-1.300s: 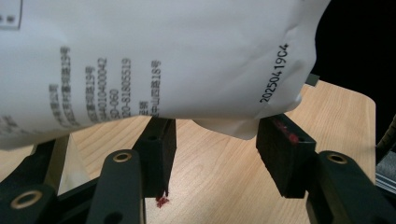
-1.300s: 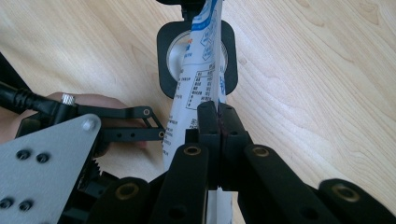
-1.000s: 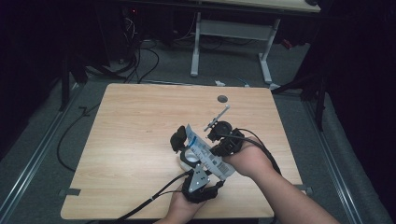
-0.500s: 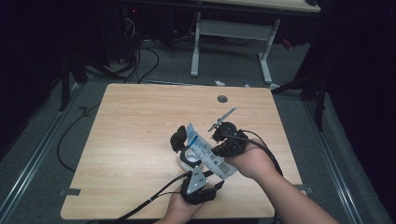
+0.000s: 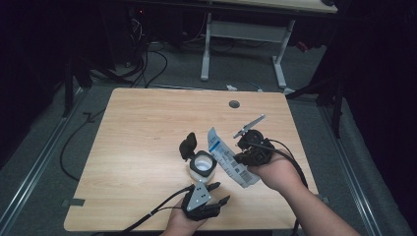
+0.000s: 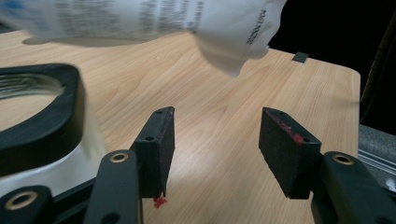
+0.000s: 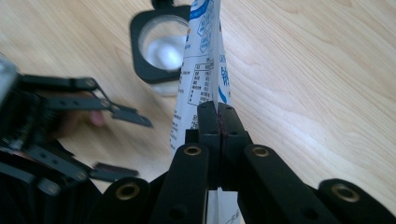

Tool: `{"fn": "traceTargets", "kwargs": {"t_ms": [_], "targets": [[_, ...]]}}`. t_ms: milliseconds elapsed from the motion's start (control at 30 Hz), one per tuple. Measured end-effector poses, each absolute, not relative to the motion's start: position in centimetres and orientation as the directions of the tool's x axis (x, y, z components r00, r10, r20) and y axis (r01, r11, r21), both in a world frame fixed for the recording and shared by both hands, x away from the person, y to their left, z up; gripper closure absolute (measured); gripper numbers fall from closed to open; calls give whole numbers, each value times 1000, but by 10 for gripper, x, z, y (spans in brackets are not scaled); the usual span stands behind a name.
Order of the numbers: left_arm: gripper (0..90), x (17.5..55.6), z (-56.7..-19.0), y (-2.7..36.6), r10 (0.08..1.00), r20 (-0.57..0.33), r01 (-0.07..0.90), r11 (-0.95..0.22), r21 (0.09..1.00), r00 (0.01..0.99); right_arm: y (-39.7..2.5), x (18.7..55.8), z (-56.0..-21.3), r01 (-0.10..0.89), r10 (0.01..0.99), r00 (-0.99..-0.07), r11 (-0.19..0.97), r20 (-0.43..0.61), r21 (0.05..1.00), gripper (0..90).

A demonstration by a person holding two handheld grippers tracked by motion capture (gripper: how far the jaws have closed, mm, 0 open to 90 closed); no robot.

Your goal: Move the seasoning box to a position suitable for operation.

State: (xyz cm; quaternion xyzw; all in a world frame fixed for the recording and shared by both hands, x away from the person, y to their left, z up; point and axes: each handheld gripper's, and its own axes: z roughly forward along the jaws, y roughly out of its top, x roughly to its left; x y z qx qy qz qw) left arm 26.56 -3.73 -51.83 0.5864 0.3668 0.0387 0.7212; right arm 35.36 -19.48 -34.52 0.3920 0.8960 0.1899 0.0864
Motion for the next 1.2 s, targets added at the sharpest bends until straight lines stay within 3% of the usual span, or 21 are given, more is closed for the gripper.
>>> {"fn": "traceTargets", "kwargs": {"t_ms": [733, 1200], "targets": [[441, 274, -518, 15, 533, -472, 341, 331, 880, 702, -228, 369, -393, 746, 791, -611, 583, -15, 322, 900], [428, 326, -503, 114, 682, -486, 253, 419, 872, 546, -240, 371, -412, 769, 808, -590, 558, 10, 312, 900]]}}
